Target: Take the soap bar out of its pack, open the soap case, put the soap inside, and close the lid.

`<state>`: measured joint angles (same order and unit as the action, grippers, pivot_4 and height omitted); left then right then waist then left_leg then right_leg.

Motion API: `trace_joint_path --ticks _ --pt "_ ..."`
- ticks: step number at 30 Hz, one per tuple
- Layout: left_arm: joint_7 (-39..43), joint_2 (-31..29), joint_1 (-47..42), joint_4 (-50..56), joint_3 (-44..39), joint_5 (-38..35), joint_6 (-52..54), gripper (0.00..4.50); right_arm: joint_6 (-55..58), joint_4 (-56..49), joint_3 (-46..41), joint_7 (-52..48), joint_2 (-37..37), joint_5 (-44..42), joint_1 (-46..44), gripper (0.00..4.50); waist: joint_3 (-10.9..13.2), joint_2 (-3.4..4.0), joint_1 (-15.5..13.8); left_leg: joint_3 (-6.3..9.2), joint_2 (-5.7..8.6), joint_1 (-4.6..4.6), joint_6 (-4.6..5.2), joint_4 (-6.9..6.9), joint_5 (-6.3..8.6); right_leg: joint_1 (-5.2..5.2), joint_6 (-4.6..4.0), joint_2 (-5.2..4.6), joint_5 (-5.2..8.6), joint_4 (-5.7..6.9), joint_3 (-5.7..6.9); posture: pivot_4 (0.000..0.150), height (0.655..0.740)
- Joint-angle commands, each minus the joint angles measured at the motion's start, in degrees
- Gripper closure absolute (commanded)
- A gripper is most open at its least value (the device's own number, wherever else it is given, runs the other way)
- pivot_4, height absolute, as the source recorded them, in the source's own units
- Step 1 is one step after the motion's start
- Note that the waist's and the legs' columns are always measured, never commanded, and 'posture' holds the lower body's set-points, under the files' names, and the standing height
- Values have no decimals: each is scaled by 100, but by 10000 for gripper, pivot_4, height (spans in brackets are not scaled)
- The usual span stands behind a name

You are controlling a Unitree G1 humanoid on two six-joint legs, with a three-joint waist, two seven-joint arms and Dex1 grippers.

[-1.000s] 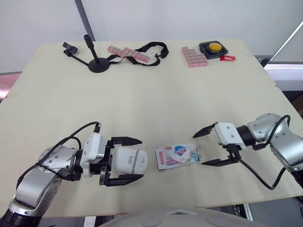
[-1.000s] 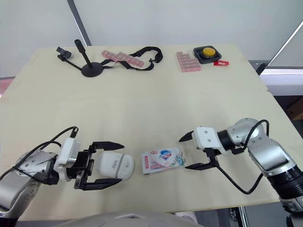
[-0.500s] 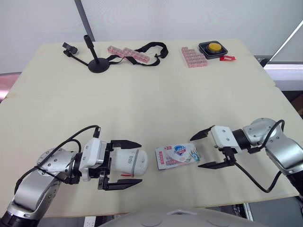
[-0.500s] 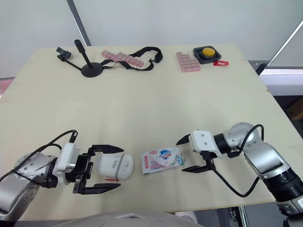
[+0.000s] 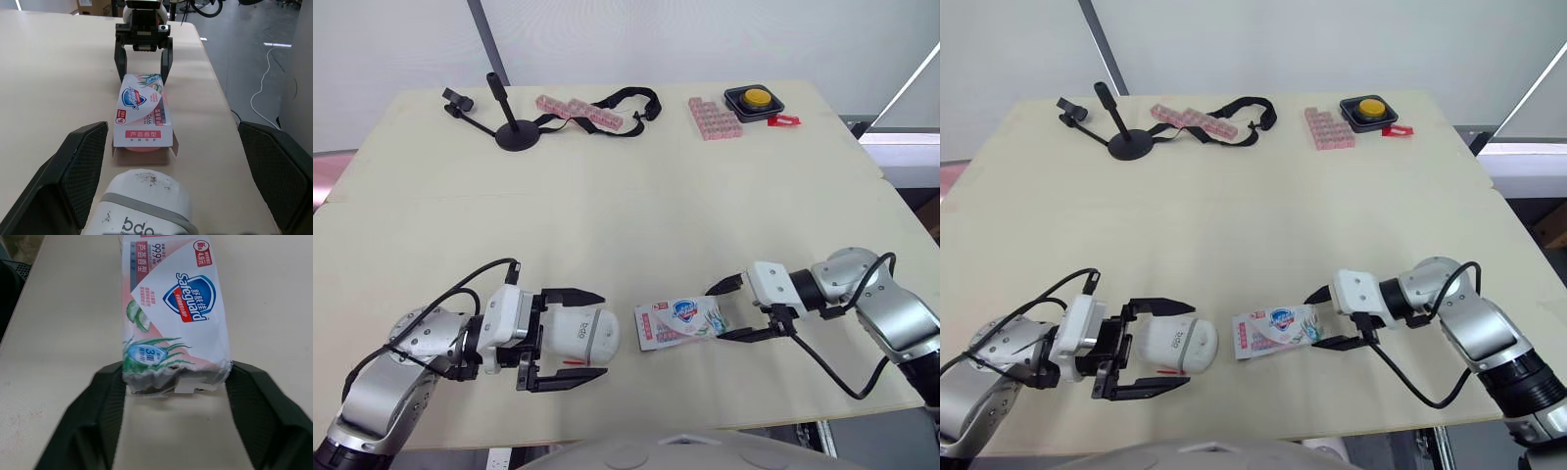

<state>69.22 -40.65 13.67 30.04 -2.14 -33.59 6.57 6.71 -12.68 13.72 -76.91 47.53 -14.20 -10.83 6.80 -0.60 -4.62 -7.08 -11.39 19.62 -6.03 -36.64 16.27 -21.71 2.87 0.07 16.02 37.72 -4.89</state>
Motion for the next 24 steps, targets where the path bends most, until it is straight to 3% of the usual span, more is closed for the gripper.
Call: trace_joint_path --ticks 1,16,21,24 --pt "-56 -49 -22 154 -67 -56 -1 0 -107 -3 10 36 -41 43 -11 14500 0 0 1 0 0 0 0 0 0 0 0 0 0 1 0 1500 7400" --pt "-178 -27 -23 212 0 -75 70 0 -294 166 91 3 -107 140 -84 14500 -1 1 3 0 1 -3 1 -3 -1 0 0 1 0 13 -2 1500 7400" --pt "-197 -32 2 229 27 -79 77 0 -294 155 61 5 -113 100 -102 28867 -2 0 5 0 1 -5 1 -4 -1 0 0 0 0 16 -1 1500 7400" --pt "-196 -33 0 223 33 -75 71 0 -270 156 45 15 -114 72 -141 28867 -2 1 1 0 1 -6 1 -4 -2 1 0 0 0 17 -1 1500 7400"
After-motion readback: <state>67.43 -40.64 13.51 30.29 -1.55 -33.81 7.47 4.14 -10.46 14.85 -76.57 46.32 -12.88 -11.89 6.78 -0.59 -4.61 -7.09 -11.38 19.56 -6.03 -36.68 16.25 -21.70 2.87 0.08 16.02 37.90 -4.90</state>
